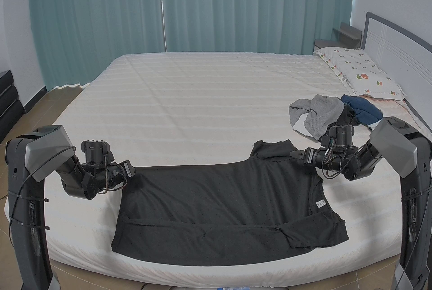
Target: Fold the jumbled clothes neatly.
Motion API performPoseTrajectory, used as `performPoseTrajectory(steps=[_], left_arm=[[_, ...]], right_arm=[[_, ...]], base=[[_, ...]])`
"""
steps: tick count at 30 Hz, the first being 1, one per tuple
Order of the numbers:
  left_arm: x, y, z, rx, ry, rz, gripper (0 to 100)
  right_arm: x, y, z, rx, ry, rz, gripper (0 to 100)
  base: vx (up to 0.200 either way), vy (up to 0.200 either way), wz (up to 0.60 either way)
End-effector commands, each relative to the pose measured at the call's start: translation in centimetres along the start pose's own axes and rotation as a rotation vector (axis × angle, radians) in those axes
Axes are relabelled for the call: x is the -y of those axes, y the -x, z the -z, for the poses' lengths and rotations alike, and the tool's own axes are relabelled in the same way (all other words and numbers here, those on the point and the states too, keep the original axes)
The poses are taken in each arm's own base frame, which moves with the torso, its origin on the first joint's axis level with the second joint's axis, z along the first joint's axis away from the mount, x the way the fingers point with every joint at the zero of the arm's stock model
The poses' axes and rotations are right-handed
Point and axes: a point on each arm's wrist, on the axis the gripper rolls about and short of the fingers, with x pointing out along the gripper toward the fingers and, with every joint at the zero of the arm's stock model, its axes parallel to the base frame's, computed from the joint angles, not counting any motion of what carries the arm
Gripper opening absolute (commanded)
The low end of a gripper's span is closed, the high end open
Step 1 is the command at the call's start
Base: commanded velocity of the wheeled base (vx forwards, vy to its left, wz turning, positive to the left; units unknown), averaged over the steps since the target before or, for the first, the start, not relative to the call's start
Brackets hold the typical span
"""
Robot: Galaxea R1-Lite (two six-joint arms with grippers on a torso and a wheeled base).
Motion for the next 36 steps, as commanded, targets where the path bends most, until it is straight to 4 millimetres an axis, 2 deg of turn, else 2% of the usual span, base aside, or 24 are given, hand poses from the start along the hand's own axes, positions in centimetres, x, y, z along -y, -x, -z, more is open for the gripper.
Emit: performPoseTrajectory(steps=[1,8,9,17,28,31,36], left_arm=[[0.0,0.0,-0.1,0.002,-0.001,0.001,0],[-0.1,0.0,0.0,0.001,0.001,-0.001,0],[-0.1,0.0,0.0,0.001,0.001,-0.001,0],[-0.1,0.0,0.0,0.001,-0.001,-0.001,0],[0.2,0.7,-0.7,0.039,-0.01,-0.009,0],[0.3,0.7,-0.9,0.084,-0.015,-0.017,0],[0.5,0.8,-0.8,0.126,-0.022,-0.041,0]], right_arm=[[0.8,-1.1,0.9,-0.015,-0.008,0.008,100],[1.3,-1.8,0.6,0.012,-0.041,0.005,100],[1.3,-1.8,0.6,0.011,-0.046,0.005,0],[1.4,-1.5,0.7,0.025,-0.074,0.003,0],[1.8,0.7,-0.7,0.1,-0.131,-0.001,0],[1.7,1.2,-0.2,0.109,-0.137,-0.005,0],[1.4,1.8,-0.8,0.161,-0.158,-0.017,0]], base=[[0.0,0.0,0.0],[0.0,0.0,0.0],[0.0,0.0,0.0],[0.0,0.0,0.0],[0.0,0.0,0.0],[0.0,0.0,0.0],[0.0,0.0,0.0]])
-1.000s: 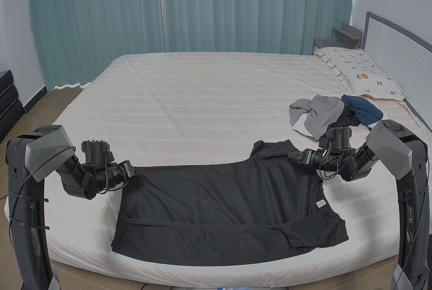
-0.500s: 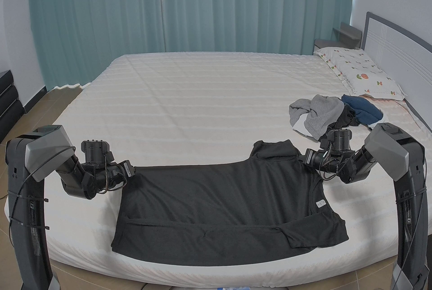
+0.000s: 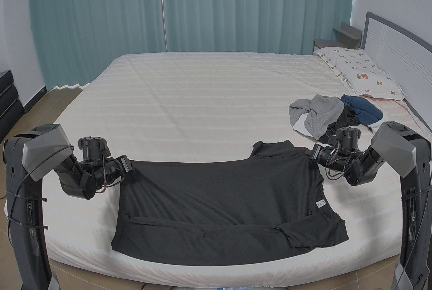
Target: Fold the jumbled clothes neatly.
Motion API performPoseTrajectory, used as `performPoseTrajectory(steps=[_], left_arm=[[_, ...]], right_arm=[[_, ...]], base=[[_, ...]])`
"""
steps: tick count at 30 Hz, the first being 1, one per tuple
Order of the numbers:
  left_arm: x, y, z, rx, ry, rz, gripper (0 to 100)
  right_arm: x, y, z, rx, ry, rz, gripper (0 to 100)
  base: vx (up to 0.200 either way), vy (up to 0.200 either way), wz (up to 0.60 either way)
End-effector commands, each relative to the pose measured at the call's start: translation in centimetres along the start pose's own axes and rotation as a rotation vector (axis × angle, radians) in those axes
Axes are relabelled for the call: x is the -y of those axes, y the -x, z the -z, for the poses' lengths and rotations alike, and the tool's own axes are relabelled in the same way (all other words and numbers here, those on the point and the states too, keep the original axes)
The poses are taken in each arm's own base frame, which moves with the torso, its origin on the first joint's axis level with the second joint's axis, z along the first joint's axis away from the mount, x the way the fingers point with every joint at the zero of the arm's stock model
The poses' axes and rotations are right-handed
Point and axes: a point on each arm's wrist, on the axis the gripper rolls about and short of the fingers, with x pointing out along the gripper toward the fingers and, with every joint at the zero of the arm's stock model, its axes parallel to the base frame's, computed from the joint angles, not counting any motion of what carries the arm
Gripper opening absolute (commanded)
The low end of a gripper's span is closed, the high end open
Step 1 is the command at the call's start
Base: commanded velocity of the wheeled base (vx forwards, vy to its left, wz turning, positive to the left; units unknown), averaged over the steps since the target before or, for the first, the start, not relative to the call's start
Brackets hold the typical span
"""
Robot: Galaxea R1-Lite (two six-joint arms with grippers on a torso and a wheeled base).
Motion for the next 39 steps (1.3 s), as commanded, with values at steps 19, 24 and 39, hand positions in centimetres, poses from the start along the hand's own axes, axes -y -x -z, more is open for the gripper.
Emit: performPoseTrajectory(steps=[19,24,39], left_arm=[[0.8,1.0,-0.9,0.069,0.04,0.024,0],[0.8,1.3,-0.8,0.077,0.037,0.031,0],[0.5,1.6,-0.7,0.072,0.018,0.025,0]], right_arm=[[-1.6,2.7,-0.8,0.097,-0.071,0.013,0],[-1.3,2.9,-0.5,0.111,-0.069,0.015,0],[-0.7,4.0,-0.6,0.113,-0.07,0.029,0]], base=[[0.0,0.0,0.0],[0.0,0.0,0.0],[0.0,0.0,0.0]])
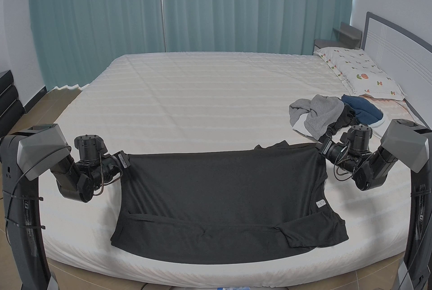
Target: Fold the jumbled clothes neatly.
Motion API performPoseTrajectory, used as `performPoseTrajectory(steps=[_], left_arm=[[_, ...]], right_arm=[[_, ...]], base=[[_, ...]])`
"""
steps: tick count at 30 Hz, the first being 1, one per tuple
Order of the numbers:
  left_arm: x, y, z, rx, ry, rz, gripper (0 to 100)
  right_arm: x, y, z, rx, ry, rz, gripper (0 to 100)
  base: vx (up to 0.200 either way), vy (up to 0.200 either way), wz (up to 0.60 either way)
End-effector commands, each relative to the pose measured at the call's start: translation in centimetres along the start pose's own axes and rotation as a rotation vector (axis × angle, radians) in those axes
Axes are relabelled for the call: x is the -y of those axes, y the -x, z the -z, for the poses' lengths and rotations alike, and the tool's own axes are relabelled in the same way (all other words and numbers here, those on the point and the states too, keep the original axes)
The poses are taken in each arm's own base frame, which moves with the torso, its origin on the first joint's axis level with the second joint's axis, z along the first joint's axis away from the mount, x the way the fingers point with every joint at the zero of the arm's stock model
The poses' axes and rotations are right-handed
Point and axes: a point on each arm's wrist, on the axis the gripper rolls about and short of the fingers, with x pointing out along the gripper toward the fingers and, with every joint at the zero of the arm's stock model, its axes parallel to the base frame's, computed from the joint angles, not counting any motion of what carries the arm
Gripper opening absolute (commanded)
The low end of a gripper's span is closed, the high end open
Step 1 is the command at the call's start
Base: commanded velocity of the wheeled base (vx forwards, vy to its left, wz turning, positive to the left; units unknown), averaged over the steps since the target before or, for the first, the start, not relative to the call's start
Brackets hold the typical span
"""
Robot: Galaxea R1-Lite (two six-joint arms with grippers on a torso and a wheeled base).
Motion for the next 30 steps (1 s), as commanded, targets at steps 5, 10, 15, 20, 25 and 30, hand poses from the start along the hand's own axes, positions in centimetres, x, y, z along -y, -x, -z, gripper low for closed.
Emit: performPoseTrajectory(steps=[5,10,15,20,25,30], left_arm=[[-0.2,0.2,0.1,-0.005,-0.032,-0.005,0],[-0.4,0.5,0.6,-0.019,-0.074,-0.011,0],[-0.6,1.2,1.6,-0.015,-0.164,0.002,0],[-1.0,1.9,2.6,-0.017,-0.255,0.006,0],[-1.0,2.5,2.7,-0.003,-0.26,0.011,0],[-1.1,3.1,3.2,0.028,-0.266,0.02,0]], right_arm=[[-0.3,0.2,0.1,-0.006,0.001,-0.007,0],[0.0,0.5,0.5,-0.022,0.003,0.004,0],[0.5,1.3,1.1,-0.061,0.015,0.012,0],[0.8,2.3,2.1,-0.113,0.078,0.015,0],[0.7,3.2,2.7,-0.146,0.1,0.019,0],[0.7,3.9,2.7,-0.126,0.123,0.003,0]], base=[[0.0,0.0,0.0],[0.0,0.0,0.0],[0.0,0.0,0.0],[0.0,0.0,0.0],[0.0,0.0,0.0],[0.0,0.0,0.0]])
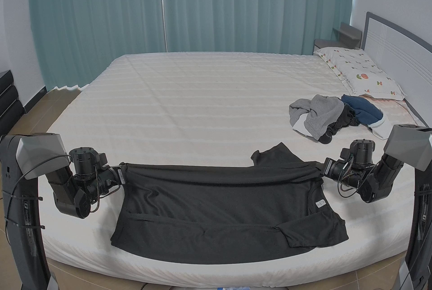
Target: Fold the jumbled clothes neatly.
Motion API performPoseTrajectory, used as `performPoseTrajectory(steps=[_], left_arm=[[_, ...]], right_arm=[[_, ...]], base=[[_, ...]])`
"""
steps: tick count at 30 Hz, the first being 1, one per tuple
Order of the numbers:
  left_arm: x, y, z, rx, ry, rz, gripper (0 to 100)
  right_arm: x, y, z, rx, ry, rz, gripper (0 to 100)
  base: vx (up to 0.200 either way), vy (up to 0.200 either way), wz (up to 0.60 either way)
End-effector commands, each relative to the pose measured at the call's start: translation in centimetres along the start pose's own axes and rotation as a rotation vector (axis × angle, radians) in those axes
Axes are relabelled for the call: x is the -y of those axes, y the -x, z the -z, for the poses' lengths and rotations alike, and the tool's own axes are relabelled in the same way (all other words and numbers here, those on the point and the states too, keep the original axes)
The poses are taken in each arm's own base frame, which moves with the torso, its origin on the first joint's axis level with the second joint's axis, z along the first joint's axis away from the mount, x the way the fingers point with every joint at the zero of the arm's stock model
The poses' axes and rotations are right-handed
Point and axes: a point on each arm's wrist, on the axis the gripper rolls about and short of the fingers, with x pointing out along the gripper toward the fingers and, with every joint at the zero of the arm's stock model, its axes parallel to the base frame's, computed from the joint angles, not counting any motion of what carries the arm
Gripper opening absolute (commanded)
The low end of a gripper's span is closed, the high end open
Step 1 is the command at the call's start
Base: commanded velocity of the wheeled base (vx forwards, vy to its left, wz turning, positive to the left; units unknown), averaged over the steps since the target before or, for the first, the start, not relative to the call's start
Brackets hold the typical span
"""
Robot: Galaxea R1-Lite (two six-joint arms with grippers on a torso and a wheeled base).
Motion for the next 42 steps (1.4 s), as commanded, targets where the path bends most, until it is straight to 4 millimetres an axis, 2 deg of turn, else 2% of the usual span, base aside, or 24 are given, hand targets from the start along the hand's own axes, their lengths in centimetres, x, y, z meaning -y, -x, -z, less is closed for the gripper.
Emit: performPoseTrajectory(steps=[1,3,5,13,21,22,30,42], left_arm=[[-0.1,0.7,0.8,0.004,0.0,0.001,0],[-0.1,0.7,0.8,0.009,-0.001,0.002,0],[0.0,1.2,1.3,0.005,-0.004,0.004,0],[-0.1,2.2,1.9,-0.015,-0.018,-0.004,0],[-0.2,4.1,3.5,-0.064,-0.102,-0.013,0],[-0.3,4.6,4.0,-0.09,-0.114,-0.017,0],[-0.2,6.3,5.4,-0.172,-0.1,-0.025,0],[0.0,7.9,6.4,-0.21,-0.09,0.008,0]], right_arm=[[-0.2,0.8,0.0,0.023,0.007,-0.014,0],[-0.2,0.9,0.0,0.025,0.009,-0.015,0],[0.0,1.6,1.2,0.001,0.01,-0.009,0],[0.2,3.1,1.8,0.041,0.015,-0.026,0],[1.0,5.3,4.0,-0.002,0.007,-0.026,0],[1.2,5.8,4.8,-0.024,0.02,-0.02,0],[1.8,8.0,6.7,-0.102,0.05,-0.051,0],[2.9,7.9,8.4,-0.166,0.078,-0.018,0]], base=[[0.0,0.0,0.0],[0.0,0.0,0.0],[0.0,0.0,0.0],[0.0,0.0,0.0],[0.0,0.0,0.0],[0.0,0.0,0.0],[0.0,0.0,0.0],[0.0,0.0,0.0]])
